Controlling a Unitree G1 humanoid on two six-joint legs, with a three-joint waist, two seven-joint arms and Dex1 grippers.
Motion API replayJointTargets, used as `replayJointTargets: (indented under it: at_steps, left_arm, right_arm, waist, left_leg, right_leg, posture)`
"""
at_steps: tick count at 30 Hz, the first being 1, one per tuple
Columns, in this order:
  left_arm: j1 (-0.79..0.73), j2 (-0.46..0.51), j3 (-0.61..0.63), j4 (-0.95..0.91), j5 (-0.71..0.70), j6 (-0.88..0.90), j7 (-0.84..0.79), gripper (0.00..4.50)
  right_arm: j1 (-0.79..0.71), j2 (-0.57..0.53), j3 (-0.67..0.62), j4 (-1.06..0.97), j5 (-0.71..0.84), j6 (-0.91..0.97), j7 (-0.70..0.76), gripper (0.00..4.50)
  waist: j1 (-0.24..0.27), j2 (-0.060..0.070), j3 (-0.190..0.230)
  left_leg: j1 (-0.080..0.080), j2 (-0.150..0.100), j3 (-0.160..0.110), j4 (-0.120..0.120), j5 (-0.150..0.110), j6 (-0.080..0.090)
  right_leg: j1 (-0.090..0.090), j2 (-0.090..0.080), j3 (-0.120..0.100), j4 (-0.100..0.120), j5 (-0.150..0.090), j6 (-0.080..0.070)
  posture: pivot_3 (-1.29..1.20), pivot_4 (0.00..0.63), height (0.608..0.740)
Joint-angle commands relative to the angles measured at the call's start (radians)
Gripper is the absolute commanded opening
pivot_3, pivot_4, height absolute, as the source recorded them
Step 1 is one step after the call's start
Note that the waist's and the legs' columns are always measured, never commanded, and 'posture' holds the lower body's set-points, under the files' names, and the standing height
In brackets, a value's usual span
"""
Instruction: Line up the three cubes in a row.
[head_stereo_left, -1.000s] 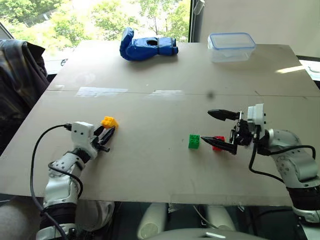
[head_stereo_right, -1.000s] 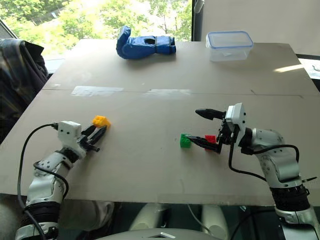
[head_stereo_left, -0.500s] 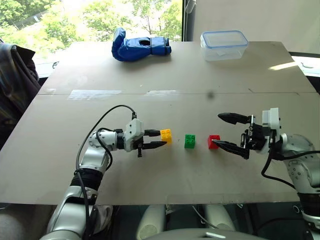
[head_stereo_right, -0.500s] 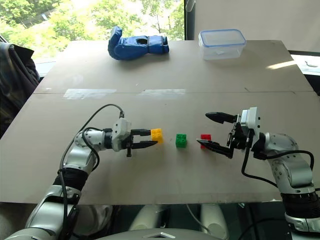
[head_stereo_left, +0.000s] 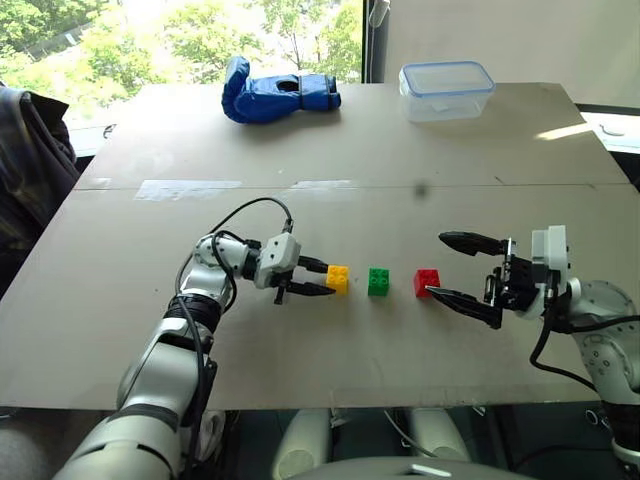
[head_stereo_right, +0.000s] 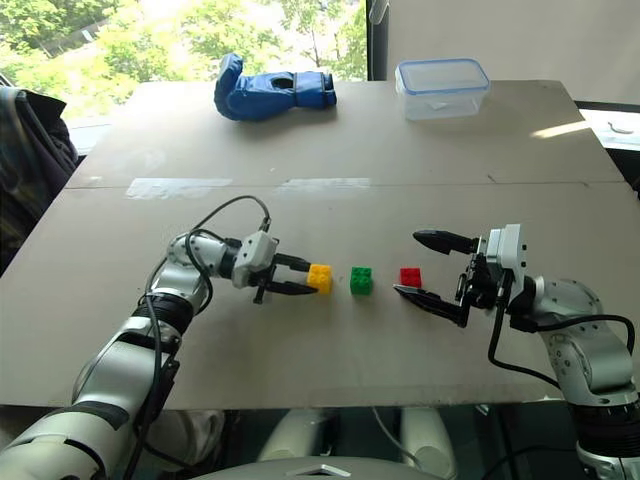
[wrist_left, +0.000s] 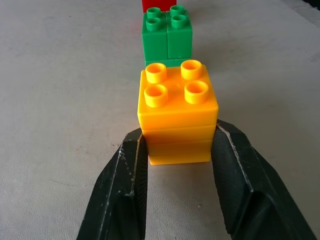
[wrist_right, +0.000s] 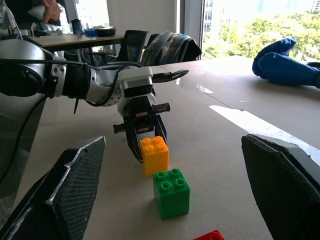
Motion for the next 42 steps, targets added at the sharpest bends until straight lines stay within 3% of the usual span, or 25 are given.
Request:
replayJointTargets:
  at_steps: [1,7,9,10,14,15,21,25,29,32,37,42]
  left_arm:
    - [-0.003,0.003,0.004,0.059,0.038,-0.030,-0.003,1.18]
    - [0.021,0.017,-0.014,0.048,0.015,-0.005,-0.003,1.18]
    - [0.027,0.023,-0.021,0.044,0.017,-0.017,-0.003,2.22]
    - [0.028,0.027,-0.024,0.045,0.031,-0.030,-0.003,2.28]
    - [0.023,0.021,0.007,0.065,0.067,-0.090,0.000,4.24]
    - [0.020,0.021,0.014,0.073,0.075,-0.097,0.003,4.45]
    - [0.019,0.035,0.054,0.087,0.092,-0.100,0.023,4.45]
    - [0.079,0.080,0.087,-0.013,0.003,-0.060,-0.003,4.45]
    - [0.202,0.153,0.126,-0.251,-0.134,0.114,-0.003,4.45]
    - [0.382,0.229,0.207,-0.526,-0.211,0.271,0.038,4.45]
    - [0.648,0.291,0.304,-0.899,-0.248,0.526,0.257,4.45]
    - [0.907,0.254,0.375,-1.213,-0.191,0.723,0.577,4.45]
  right_arm:
    - [-0.005,-0.013,-0.034,-0.030,0.022,-0.006,-0.001,4.50]
    - [-0.013,-0.015,-0.028,-0.015,0.022,-0.012,0.012,4.50]
    - [-0.017,-0.016,-0.026,-0.011,0.022,-0.012,0.017,4.50]
    - [-0.017,-0.017,-0.026,-0.009,0.023,-0.011,0.020,4.50]
    - [-0.018,-0.019,-0.026,-0.005,0.024,-0.011,0.025,4.50]
    - [-0.018,-0.020,-0.026,-0.004,0.023,-0.011,0.026,4.50]
    - [-0.015,-0.025,-0.029,0.016,0.016,-0.019,0.043,4.50]
    - [0.006,-0.045,-0.052,0.043,0.010,-0.038,0.064,4.50]
    - [0.037,-0.070,-0.083,0.070,0.001,-0.056,0.083,4.50]
    - [0.074,-0.090,-0.117,0.133,-0.022,-0.092,0.110,4.50]
    - [0.108,-0.124,-0.142,0.266,-0.082,-0.190,0.176,4.50]
    - [0.110,-0.134,-0.164,0.379,-0.110,-0.261,0.209,4.50]
  waist:
    - [0.000,0.000,0.000]
    - [0.000,0.000,0.000]
    - [-0.001,0.000,0.000]
    - [-0.004,0.000,0.000]
    - [-0.003,0.000,0.000]
    - [-0.003,0.000,0.000]
    - [-0.004,0.000,0.000]
    - [-0.010,0.000,0.000]
    - [-0.025,0.000,0.000]
    - [-0.024,0.000,0.000]
    - [-0.014,0.002,0.002]
    - [-0.004,0.003,0.002]
  left_leg:
    - [0.001,0.000,0.000,0.000,0.000,0.000]
    - [0.002,0.000,0.000,0.002,0.000,0.000]
    - [0.002,0.000,0.000,0.002,0.000,0.000]
    - [0.002,0.000,0.000,0.002,0.000,0.000]
    - [0.002,0.000,0.000,0.002,0.000,0.000]
    - [0.001,0.000,0.000,0.002,0.000,0.000]
    - [0.003,0.000,0.000,0.002,0.000,0.000]
    - [0.003,0.002,0.000,0.002,0.000,0.000]
    - [0.001,0.005,0.000,0.001,0.000,0.000]
    - [-0.003,0.006,0.001,0.001,0.000,0.000]
    - [-0.003,0.006,0.002,0.001,0.000,0.000]
    - [0.000,0.007,0.004,0.000,-0.001,0.000]
  right_leg:
    - [0.001,0.000,0.000,0.000,0.000,0.000]
    - [0.002,0.000,0.000,0.001,0.000,0.000]
    - [0.002,0.000,0.000,0.001,0.000,0.000]
    - [0.002,0.000,0.000,0.001,0.000,0.000]
    - [0.001,0.001,0.000,0.001,0.000,0.000]
    - [0.001,0.001,0.000,0.001,0.000,0.000]
    - [0.002,0.001,0.000,0.002,0.000,0.000]
    - [0.002,0.002,0.001,0.002,0.000,0.000]
    - [0.000,0.003,0.002,0.001,0.000,0.000]
    - [-0.004,0.001,0.003,0.001,0.000,0.000]
    - [-0.004,-0.001,0.003,0.001,0.000,0.000]
    - [-0.002,-0.003,0.006,0.001,0.000,0.000]
  posture:
    - [0.00,0.150,0.740]
    - [0.00,0.150,0.740]
    - [0.00,0.150,0.740]
    - [0.00,0.150,0.740]
    - [0.00,0.150,0.740]
    - [0.00,0.150,0.740]
    - [0.00,0.150,0.740]
    - [0.00,0.150,0.740]
    - [0.00,0.150,0.740]
    - [0.00,0.150,0.740]
    - [0.00,0.150,0.740]
    - [0.00,0.150,0.740]
